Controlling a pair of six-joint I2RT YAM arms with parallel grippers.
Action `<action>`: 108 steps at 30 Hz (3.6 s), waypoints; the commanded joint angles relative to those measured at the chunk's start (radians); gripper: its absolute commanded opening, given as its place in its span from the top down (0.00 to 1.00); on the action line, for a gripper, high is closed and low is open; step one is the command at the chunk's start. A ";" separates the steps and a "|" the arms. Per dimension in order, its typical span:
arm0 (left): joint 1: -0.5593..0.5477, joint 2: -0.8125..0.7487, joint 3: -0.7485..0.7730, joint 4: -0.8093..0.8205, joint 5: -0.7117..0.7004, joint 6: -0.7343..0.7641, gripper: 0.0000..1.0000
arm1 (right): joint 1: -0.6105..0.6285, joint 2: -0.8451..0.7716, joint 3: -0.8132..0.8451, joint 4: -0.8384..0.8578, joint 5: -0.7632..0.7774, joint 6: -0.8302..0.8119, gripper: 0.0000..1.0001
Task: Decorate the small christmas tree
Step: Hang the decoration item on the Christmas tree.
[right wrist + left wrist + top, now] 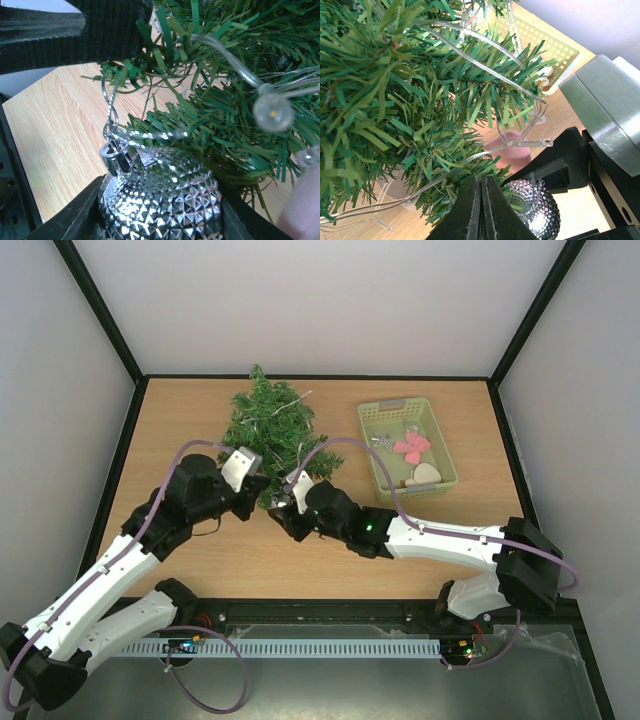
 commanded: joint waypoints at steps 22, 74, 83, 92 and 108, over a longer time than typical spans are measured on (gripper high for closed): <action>0.002 -0.028 -0.025 0.033 0.008 0.058 0.97 | 0.004 0.022 0.043 -0.030 0.040 0.018 0.60; 0.002 -0.036 -0.024 0.051 0.034 0.076 0.95 | 0.004 -0.014 0.031 0.105 0.072 0.183 0.76; 0.002 -0.038 -0.031 0.050 0.030 0.066 0.95 | 0.003 -0.015 0.013 0.147 0.106 0.177 0.90; 0.002 -0.043 -0.032 0.054 0.034 0.055 0.95 | 0.004 -0.001 0.017 0.159 0.120 0.178 0.95; 0.001 -0.078 0.020 -0.016 -0.045 -0.088 0.81 | 0.003 0.002 0.012 0.165 0.130 0.192 0.95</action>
